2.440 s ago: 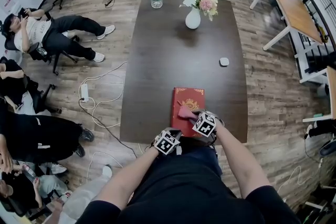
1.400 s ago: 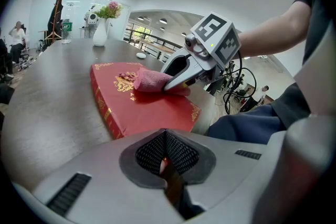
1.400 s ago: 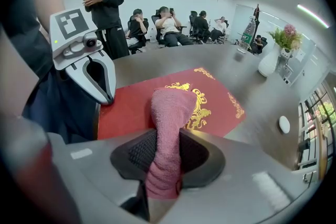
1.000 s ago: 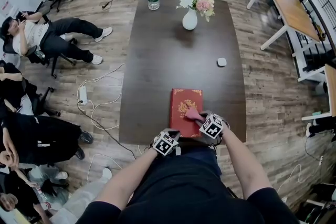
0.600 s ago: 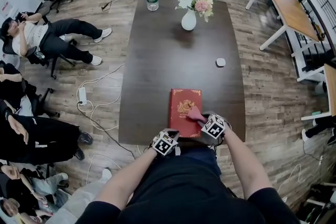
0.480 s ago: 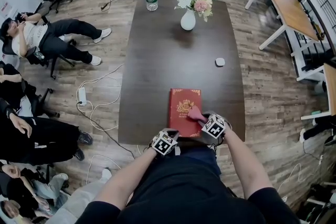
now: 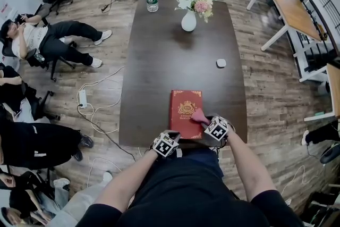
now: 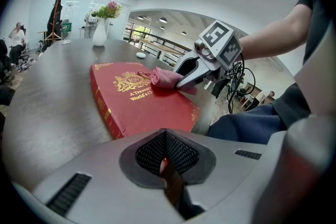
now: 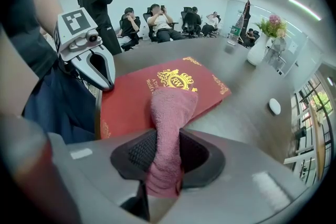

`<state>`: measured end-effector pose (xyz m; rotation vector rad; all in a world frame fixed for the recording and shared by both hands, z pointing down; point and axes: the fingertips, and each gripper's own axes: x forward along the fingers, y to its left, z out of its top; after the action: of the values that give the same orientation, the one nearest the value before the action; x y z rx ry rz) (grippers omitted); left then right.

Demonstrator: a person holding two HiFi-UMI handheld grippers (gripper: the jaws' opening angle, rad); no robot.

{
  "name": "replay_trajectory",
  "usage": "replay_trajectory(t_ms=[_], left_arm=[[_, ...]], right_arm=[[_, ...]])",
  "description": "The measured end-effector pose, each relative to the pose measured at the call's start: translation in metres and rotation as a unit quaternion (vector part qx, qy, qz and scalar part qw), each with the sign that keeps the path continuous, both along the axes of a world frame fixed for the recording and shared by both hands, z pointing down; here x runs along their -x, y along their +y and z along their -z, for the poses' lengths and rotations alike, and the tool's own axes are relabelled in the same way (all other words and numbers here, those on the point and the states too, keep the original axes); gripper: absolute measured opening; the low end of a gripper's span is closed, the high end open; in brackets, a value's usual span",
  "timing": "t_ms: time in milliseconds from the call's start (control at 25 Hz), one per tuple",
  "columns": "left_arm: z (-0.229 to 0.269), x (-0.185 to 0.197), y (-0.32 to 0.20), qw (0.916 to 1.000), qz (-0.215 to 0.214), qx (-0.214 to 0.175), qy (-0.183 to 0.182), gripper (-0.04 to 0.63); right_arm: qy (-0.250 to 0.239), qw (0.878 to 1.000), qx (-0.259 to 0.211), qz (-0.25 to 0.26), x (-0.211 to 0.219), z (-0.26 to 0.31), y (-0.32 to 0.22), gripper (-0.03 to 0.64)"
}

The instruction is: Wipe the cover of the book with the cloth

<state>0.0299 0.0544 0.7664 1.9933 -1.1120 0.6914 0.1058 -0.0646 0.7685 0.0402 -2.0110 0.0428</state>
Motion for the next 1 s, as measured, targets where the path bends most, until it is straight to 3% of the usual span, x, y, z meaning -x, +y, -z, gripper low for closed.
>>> replay_trajectory(t_ms=[520,1000], left_arm=[[0.005,0.003,0.008,1.0,0.008,-0.002,0.0,-0.005],[0.004,0.01,0.016,0.9996,0.025,-0.009,-0.007,-0.005]], right_arm=[[0.002,1.0,-0.014,0.007,-0.005,0.012,-0.001,0.121],[-0.05,0.996,-0.011,0.074,0.077,0.026,0.032,0.121]])
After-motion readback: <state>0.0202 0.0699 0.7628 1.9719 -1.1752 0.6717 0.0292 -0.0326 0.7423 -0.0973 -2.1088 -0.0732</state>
